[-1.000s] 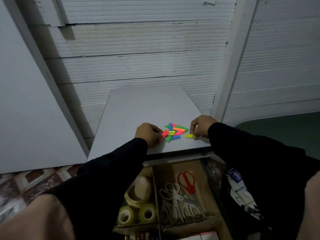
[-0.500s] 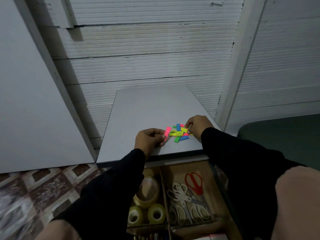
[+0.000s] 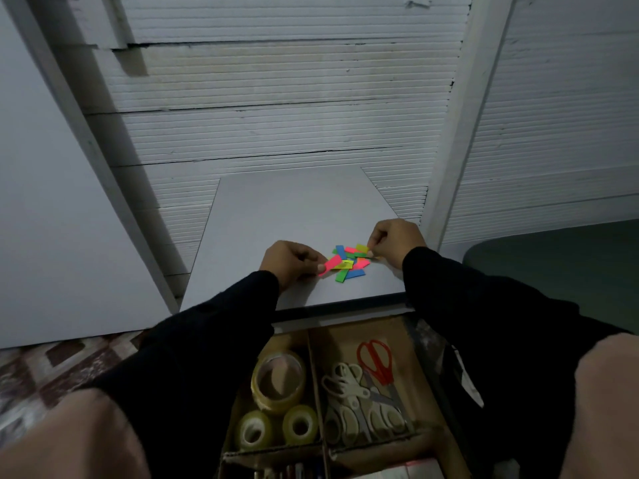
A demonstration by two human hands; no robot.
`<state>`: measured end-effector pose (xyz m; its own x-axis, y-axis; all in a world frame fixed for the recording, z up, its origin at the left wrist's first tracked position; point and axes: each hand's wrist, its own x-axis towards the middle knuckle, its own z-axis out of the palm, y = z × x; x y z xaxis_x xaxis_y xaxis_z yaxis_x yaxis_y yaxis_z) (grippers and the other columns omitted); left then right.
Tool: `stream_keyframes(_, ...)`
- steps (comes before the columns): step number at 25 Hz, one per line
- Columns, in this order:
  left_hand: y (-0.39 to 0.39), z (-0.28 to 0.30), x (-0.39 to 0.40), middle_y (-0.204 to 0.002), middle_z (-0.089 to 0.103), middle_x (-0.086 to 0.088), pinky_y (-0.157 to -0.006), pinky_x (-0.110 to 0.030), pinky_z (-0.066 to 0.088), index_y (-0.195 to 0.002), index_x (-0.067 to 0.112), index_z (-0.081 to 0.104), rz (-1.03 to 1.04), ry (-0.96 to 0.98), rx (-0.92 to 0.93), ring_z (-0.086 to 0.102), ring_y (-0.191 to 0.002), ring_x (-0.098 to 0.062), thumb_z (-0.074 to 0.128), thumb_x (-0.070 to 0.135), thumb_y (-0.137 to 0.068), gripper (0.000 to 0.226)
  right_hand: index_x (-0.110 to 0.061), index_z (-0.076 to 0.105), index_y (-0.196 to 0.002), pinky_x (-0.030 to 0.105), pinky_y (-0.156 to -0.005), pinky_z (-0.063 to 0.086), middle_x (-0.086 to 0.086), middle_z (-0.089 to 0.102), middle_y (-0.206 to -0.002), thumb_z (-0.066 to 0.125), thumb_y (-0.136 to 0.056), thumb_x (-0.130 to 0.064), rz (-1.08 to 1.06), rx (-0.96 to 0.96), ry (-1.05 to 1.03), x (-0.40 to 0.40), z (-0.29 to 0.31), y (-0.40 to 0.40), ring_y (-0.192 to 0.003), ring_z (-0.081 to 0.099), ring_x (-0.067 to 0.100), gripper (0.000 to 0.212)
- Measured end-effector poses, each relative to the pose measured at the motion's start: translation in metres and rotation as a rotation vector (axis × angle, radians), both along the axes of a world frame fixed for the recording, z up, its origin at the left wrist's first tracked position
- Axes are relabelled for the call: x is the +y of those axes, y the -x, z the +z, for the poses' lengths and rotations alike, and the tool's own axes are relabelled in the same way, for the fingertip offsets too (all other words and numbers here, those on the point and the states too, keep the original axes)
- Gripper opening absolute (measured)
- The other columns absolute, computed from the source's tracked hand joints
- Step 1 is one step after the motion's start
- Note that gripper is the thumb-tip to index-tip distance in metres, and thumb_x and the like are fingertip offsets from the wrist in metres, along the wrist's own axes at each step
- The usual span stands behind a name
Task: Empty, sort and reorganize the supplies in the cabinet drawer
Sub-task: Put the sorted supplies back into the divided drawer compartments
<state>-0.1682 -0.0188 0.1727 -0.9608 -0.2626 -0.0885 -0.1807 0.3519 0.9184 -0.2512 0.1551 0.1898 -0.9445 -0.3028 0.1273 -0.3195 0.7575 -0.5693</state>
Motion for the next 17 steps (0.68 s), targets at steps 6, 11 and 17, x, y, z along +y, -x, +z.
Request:
stream_keyframes(6, 0.027, 0.004, 0.022, -0.119, 0.064, -0.009, -0.097, -0.027, 0.044, -0.117, 0.011, 0.067, -0.116, 0.749, -0.089, 0.057, -0.111, -0.023, 0.065, 0.020, -0.088, 0.031, -0.013, 0.061, -0.073, 0.010, -0.050, 0.040, -0.005, 0.055, -0.064, 0.073, -0.077, -0.002, 0.041, -0.110, 0.145, 0.019, 0.002, -0.014, -0.061, 0.052, 0.007, 0.016)
stream_keyframes(11, 0.030, -0.004, 0.028, -0.111, 0.066, -0.009, -0.088, -0.028, 0.046, -0.103, 0.013, 0.072, -0.034, 0.796, -0.078, 0.060, -0.103, -0.025, 0.063, 0.020, -0.088, 0.018, -0.008, 0.065, -0.082, 0.016, -0.052, 0.042, -0.003, 0.055, -0.063, 0.071, -0.078, 0.001, 0.013, -0.175, 0.229, 0.025, 0.001, -0.018, -0.058, 0.052, 0.007, 0.012)
stream_keyframes(17, 0.021, -0.002, 0.035, -0.108, 0.065, -0.007, -0.085, -0.027, 0.046, -0.103, 0.013, 0.069, 0.024, 0.829, -0.081, 0.060, -0.100, -0.023, 0.058, 0.019, -0.091, 0.017, -0.019, 0.052, -0.063, 0.015, -0.051, 0.042, -0.005, 0.054, -0.065, 0.070, -0.080, -0.002, -0.008, -0.166, 0.255, 0.031, 0.007, -0.029, -0.059, 0.052, 0.006, 0.030)
